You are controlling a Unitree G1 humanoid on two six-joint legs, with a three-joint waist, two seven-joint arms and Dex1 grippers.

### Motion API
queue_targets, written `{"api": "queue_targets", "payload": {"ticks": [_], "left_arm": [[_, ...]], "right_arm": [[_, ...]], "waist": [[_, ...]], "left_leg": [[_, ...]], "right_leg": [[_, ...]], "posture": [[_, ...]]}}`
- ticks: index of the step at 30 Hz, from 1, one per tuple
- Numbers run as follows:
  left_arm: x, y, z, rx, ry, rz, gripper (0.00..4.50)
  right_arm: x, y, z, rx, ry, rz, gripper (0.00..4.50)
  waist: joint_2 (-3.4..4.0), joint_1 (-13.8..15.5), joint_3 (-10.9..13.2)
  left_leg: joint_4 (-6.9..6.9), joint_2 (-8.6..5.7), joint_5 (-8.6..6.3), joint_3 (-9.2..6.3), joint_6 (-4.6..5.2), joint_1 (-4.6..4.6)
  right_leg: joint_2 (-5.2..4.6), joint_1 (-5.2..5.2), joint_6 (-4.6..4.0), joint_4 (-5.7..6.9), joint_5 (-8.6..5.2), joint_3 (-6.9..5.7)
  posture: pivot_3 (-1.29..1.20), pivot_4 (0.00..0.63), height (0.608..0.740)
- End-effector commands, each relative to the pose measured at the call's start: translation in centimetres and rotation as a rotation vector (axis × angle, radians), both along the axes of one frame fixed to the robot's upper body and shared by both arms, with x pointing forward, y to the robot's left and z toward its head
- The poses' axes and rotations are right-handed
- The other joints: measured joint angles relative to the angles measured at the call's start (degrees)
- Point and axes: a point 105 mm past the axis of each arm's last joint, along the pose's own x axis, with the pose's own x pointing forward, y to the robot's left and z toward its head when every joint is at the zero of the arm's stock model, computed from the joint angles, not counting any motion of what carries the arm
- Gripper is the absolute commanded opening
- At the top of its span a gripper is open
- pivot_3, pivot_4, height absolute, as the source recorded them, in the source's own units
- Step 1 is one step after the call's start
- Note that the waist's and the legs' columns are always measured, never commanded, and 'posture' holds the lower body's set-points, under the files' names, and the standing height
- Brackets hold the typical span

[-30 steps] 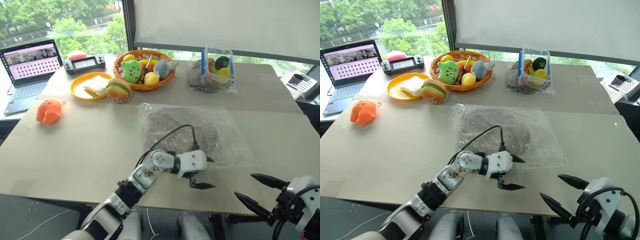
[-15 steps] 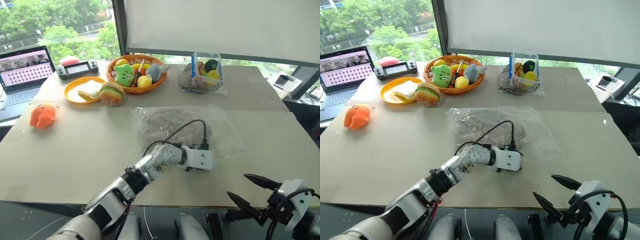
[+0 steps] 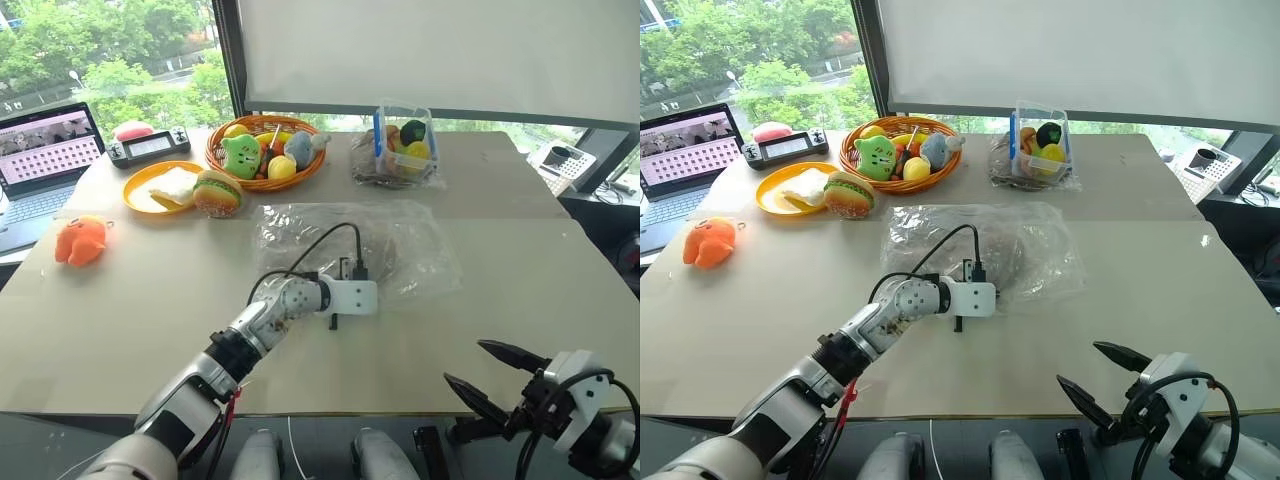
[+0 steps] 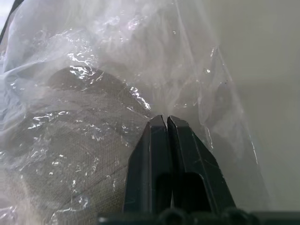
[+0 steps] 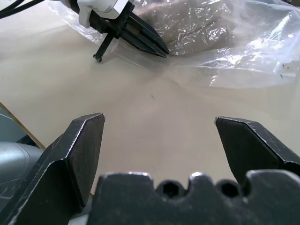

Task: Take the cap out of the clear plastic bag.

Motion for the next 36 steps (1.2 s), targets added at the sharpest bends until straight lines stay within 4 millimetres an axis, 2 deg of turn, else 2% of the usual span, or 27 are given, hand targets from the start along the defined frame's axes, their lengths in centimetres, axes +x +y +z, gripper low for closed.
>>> {"api": "queue_targets", "payload": {"ticks": [1,5,7,9,12,15,17,20,23,26,29,32,34,36], "left_arm": [[-0.7,4.2,-0.2,0.023,-0.061,-0.072,0.12],[-1.8,8.4,0.1,0.049,-0.119,-0.152,0.12],[-1.6,12.1,-0.1,0.082,-0.133,-0.130,0.12],[-0.3,16.3,0.0,0.161,-0.198,-0.048,0.12],[2.0,20.9,0.3,0.255,-0.259,0.118,0.12],[3.5,23.5,0.9,0.294,-0.323,0.244,0.12],[3.9,24.1,1.4,0.293,-0.364,0.270,0.12],[3.4,22.9,2.5,0.180,-0.408,0.230,0.12],[1.8,20.9,3.4,0.022,-0.395,0.119,0.12],[-1.5,17.9,2.7,-0.124,-0.228,-0.032,0.12],[-4.4,15.0,3.5,-0.265,-0.088,-0.137,0.12],[-5.8,11.7,5.2,-0.429,0.058,-0.150,0.12],[-5.9,9.7,5.8,-0.496,0.115,-0.145,0.12],[-6.3,7.5,4.6,-0.488,0.209,-0.163,0.12]], "right_arm": [[0.6,0.2,0.2,0.001,-0.014,0.013,4.50],[1.3,0.2,0.0,0.003,-0.020,0.021,4.50],[1.9,0.3,-0.1,0.007,-0.030,0.026,4.50],[2.4,0.5,-0.2,0.014,-0.035,0.037,4.50],[2.9,0.8,-0.4,0.025,-0.036,0.049,4.50],[3.2,1.0,-0.7,0.026,-0.035,0.062,4.50],[3.4,1.2,-0.6,0.032,-0.038,0.071,4.50],[3.6,1.4,-0.7,0.036,-0.038,0.086,4.50],[3.8,1.4,-0.8,0.035,-0.031,0.093,4.50],[4.0,1.3,-1.0,0.027,-0.024,0.101,4.50],[4.1,1.2,-1.0,0.024,-0.023,0.103,4.50],[4.2,1.2,-0.9,0.025,-0.022,0.103,4.50],[4.2,1.3,-0.9,0.029,-0.020,0.101,4.50],[4.2,1.4,-0.8,0.030,-0.017,0.099,4.50]], "waist": [[0.12,-0.42,-0.07],[0.06,-0.25,-0.04],[0.04,0.07,-0.02],[0.02,0.24,-0.02],[-0.01,0.75,0.00],[-0.01,1.19,0.01],[-0.02,1.31,0.01],[-0.01,1.47,0.01],[-0.01,1.56,0.01],[0.00,1.73,0.00],[0.02,1.61,-0.01],[-0.01,2.38,0.03],[0.01,2.98,0.05],[0.01,3.00,0.05]], "left_leg": [[-0.04,0.02,0.00,0.01,0.00,0.01],[-0.66,0.07,0.05,0.09,0.08,0.18],[-0.72,0.03,0.06,0.09,0.08,0.16],[-0.76,0.06,0.05,0.11,0.08,0.10],[-0.75,0.04,0.06,0.11,0.09,0.12],[-0.71,0.02,0.05,0.13,0.06,0.19],[-0.64,0.02,0.04,0.15,0.03,0.18],[-0.65,0.02,0.01,0.17,-0.02,0.19],[-0.68,0.04,0.04,0.18,-0.01,0.03],[-0.66,0.04,0.08,0.22,0.02,-0.40],[-0.66,0.05,0.05,0.31,-0.04,-0.86],[-0.63,0.05,0.03,0.20,-0.07,-0.98],[-0.52,0.07,0.04,0.15,-0.06,-0.97],[-0.16,0.04,0.04,0.13,-0.05,-0.92]], "right_leg": [[0.01,-0.03,0.01,0.01,0.01,0.01],[0.05,-0.15,0.08,-0.01,0.05,0.06],[0.04,-0.16,0.12,0.00,-0.04,0.06],[0.04,-0.20,0.11,-0.05,-0.05,0.05],[0.04,-0.20,0.14,-0.03,-0.06,0.04],[0.01,-0.15,0.20,-0.01,-0.04,0.00],[-0.02,-0.13,0.26,-0.01,0.00,-0.03],[-0.03,-0.13,0.27,0.02,0.01,-0.05],[-0.02,-0.25,0.24,0.01,-0.01,-0.08],[-0.06,-0.56,0.20,-0.03,0.01,-0.08],[-0.18,-1.03,-0.18,0.07,0.24,-0.02],[-0.12,-1.11,-0.17,0.09,0.24,-0.13],[-0.04,-1.07,-0.16,0.12,0.22,-0.16],[-0.04,-0.98,0.26,0.28,-0.01,-0.16]], "posture": [[0.00,0.150,0.740],[0.00,0.150,0.740],[0.00,0.150,0.740],[0.00,0.150,0.740],[0.00,0.150,0.740],[0.00,0.150,0.740],[0.00,0.150,0.740],[0.00,0.150,0.740],[0.00,0.150,0.740],[0.00,0.150,0.740],[0.00,0.150,0.740],[0.00,0.150,0.740],[0.00,0.150,0.740],[0.00,0.150,0.740]]}}
